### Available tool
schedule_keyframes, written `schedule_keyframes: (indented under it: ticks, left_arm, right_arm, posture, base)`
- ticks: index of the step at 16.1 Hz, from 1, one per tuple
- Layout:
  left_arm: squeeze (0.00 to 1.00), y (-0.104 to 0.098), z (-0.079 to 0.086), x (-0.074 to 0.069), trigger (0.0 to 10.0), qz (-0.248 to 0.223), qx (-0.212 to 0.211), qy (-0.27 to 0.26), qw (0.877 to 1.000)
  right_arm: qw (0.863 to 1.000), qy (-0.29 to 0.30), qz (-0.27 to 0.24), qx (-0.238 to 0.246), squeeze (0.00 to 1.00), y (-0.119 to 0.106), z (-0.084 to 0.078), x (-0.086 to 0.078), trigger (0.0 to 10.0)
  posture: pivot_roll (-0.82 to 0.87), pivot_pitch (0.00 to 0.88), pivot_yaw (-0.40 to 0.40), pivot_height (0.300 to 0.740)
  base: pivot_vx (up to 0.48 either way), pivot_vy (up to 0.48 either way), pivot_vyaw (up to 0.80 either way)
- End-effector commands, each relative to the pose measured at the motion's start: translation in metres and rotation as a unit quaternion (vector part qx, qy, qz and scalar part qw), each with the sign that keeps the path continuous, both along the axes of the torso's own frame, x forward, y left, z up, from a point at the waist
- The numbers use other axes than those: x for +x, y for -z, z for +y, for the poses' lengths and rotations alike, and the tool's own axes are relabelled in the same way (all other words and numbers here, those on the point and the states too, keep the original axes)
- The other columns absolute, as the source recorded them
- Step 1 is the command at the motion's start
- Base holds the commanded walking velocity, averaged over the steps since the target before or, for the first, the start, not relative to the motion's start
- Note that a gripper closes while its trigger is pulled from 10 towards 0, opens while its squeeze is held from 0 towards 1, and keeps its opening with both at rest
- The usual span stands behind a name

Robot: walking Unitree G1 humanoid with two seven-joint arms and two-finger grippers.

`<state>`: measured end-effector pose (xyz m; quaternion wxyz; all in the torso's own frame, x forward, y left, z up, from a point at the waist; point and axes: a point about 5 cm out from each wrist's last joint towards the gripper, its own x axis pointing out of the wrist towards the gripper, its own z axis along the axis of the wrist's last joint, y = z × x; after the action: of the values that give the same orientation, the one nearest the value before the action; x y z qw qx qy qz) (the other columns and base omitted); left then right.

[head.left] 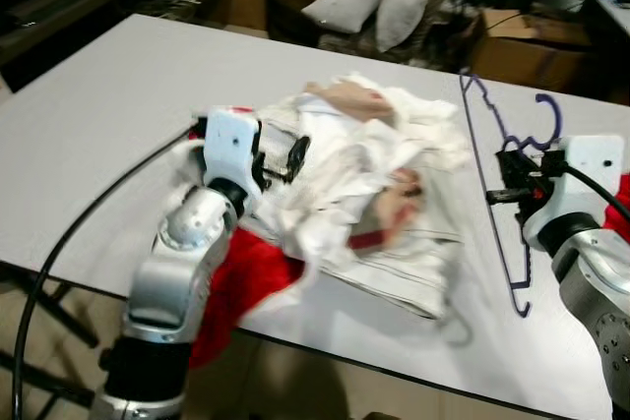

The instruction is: Hang hanger

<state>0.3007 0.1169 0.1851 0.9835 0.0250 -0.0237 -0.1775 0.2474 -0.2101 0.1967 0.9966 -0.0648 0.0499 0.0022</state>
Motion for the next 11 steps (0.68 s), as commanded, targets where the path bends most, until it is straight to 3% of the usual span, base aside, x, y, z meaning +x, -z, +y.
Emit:
schedule_keyframes:
  ticks: [1,3,6,11]
  left_arm:
    - [0.00,-0.006,-0.008,0.002,10.0,-0.017,-0.003,0.002,1.000]
    - [0.00,-0.005,-0.012,0.005,10.0,-0.016,-0.011,-0.005,1.000]
    - [0.00,-0.003,-0.017,0.002,10.0,-0.014,-0.011,-0.005,1.000]
    - [0.00,0.004,-0.018,0.003,10.0,-0.010,0.011,0.007,1.000]
  right_arm:
    - [1.000,0.020,-0.012,-0.021,0.00,-0.003,-0.007,-0.002,10.0]
    - [1.000,0.024,-0.018,0.002,0.00,0.000,0.001,-0.003,10.0]
    - [0.999,0.035,-0.007,0.013,0.00,0.010,0.005,-0.005,10.0]
    - [0.999,0.031,-0.044,-0.006,0.00,0.004,0.011,-0.004,10.0]
  posture:
    - [-0.10,0.000,-0.045,0.740]
    - [-0.10,0.000,-0.047,0.740]
    - [-0.10,0.002,-0.045,0.740]
    - [-0.10,0.016,-0.019,0.740]
  base:
    - [0.000,-0.480,0.00]
    - [0.000,-0.450,0.00]
    - [0.000,-0.431,-0.80]
    - [0.000,-0.405,-0.80]
